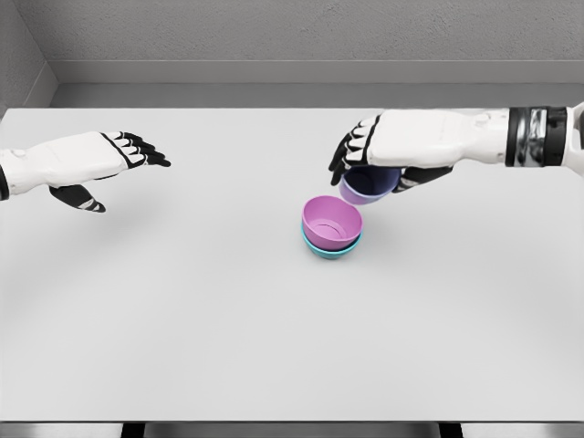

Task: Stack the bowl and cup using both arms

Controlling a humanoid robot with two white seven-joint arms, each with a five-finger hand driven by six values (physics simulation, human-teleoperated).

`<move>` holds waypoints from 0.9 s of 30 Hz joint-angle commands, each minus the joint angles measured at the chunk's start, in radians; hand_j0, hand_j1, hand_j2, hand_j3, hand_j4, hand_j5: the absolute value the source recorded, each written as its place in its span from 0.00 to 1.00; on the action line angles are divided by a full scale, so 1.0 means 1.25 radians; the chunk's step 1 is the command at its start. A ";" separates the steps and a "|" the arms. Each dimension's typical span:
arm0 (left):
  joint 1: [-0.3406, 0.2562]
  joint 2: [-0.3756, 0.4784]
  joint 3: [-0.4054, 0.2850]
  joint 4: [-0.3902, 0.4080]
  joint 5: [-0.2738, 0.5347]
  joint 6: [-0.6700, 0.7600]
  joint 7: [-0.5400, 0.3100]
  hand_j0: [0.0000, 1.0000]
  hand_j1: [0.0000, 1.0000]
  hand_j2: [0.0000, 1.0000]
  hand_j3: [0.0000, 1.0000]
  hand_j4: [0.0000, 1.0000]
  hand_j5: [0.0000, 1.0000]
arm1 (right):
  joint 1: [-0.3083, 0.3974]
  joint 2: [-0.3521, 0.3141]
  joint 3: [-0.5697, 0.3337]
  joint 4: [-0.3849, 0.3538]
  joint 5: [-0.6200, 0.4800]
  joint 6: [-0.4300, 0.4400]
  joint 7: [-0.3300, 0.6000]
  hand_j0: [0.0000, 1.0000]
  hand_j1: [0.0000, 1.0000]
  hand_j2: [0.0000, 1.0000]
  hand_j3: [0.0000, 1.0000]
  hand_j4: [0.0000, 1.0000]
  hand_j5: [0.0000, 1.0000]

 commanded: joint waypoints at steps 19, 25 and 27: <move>0.000 0.002 0.000 0.000 0.006 0.002 0.000 1.00 1.00 1.00 1.00 1.00 1.00 | 0.011 -0.002 0.014 -0.038 -0.006 -0.005 0.000 0.72 0.72 0.72 0.72 0.72 0.72; 0.000 0.002 0.000 0.000 0.006 0.002 0.000 1.00 1.00 1.00 1.00 1.00 1.00 | 0.012 0.000 0.036 -0.034 -0.005 -0.005 0.000 0.72 0.72 0.72 0.72 0.72 0.72; 0.000 0.002 0.000 0.000 0.004 0.002 0.000 1.00 1.00 1.00 1.00 1.00 1.00 | 0.012 0.000 0.039 -0.031 -0.003 -0.005 0.000 0.72 0.72 0.72 0.72 0.72 0.72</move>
